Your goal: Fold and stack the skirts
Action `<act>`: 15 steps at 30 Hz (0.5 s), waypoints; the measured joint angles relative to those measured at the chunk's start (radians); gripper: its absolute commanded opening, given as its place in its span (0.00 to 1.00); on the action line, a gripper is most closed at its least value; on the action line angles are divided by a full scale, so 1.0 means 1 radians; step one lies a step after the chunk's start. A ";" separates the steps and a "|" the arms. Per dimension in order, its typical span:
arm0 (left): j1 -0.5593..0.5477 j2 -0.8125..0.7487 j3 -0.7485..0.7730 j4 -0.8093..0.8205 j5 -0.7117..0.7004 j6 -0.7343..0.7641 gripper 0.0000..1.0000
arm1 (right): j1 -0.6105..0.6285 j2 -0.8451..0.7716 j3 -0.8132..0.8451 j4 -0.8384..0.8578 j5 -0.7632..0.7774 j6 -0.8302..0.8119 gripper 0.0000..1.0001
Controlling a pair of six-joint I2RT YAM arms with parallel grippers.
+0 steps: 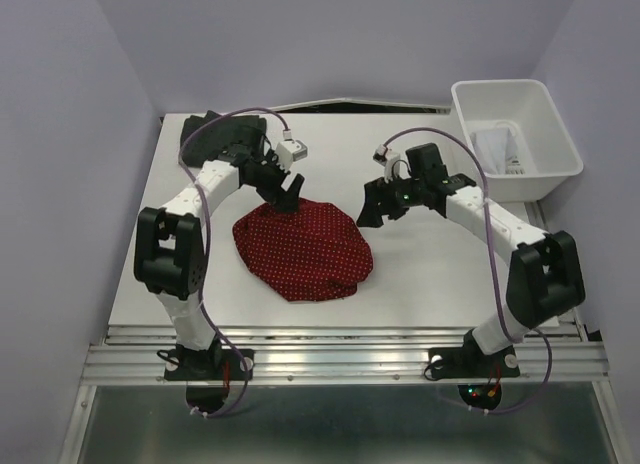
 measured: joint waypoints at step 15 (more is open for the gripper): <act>-0.015 0.354 0.299 -0.128 0.107 -0.018 0.46 | 0.001 0.319 -0.068 0.277 -0.157 0.330 0.43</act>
